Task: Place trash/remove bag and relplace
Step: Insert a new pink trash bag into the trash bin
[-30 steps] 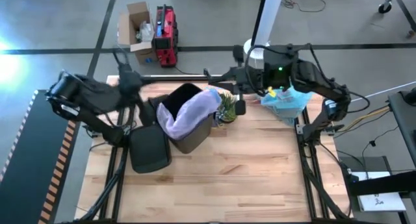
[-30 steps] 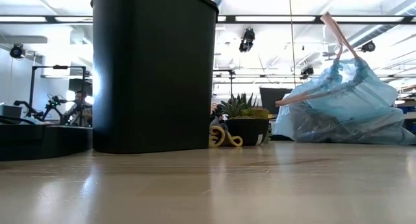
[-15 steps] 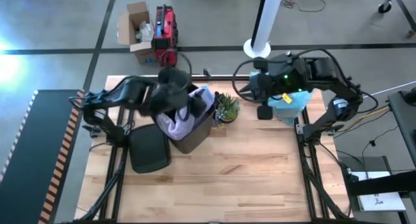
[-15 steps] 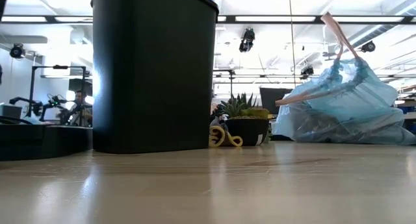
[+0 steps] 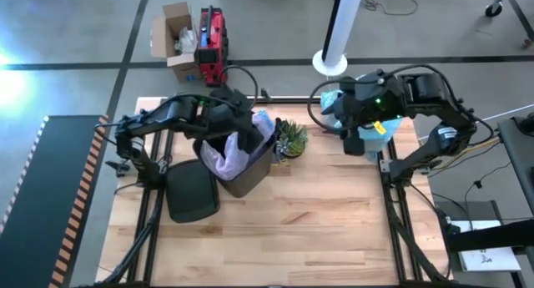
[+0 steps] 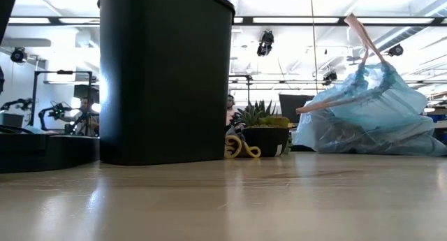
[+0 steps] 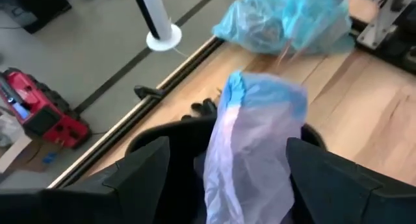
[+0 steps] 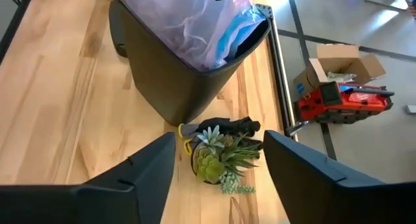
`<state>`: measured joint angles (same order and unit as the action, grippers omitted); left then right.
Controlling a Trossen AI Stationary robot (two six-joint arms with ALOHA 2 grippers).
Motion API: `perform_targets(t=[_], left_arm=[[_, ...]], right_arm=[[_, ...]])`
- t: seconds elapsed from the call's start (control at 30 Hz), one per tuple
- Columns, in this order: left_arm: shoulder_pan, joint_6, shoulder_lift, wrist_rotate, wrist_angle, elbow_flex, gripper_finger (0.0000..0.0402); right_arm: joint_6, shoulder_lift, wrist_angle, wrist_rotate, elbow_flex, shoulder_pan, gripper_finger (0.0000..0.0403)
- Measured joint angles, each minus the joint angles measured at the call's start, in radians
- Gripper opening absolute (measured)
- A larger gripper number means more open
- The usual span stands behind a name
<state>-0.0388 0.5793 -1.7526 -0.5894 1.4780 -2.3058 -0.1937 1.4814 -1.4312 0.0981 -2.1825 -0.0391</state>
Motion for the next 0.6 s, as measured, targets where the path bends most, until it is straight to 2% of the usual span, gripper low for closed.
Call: perform_targets(t=[0.23,0.33,0.43,0.57,0.6], left_arm=[[0.011,-0.001,0.004,0.054,-0.013,0.129,0.0273],[0.009,-0.009,0.004,0.058,-0.015,0.19,0.024],[0.002,-0.025,0.004,0.075,-0.027,0.231,0.017],[-0.009,-0.052,0.005,0.102,-0.048,0.254,0.0033],[-0.009,-0.052,0.007,0.104,-0.048,0.253,0.0018]], right_arm=[[0.0,-0.008,0.026,0.0,0.07,0.0,0.024],[0.0,-0.017,0.041,-0.001,0.097,0.0,0.0236],[0.0,-0.023,0.069,-0.002,0.121,0.0,0.0228],[0.0,-0.027,0.133,-0.01,0.138,0.0,0.0216],[-0.005,-0.028,0.154,-0.011,0.14,0.0,0.0213]])
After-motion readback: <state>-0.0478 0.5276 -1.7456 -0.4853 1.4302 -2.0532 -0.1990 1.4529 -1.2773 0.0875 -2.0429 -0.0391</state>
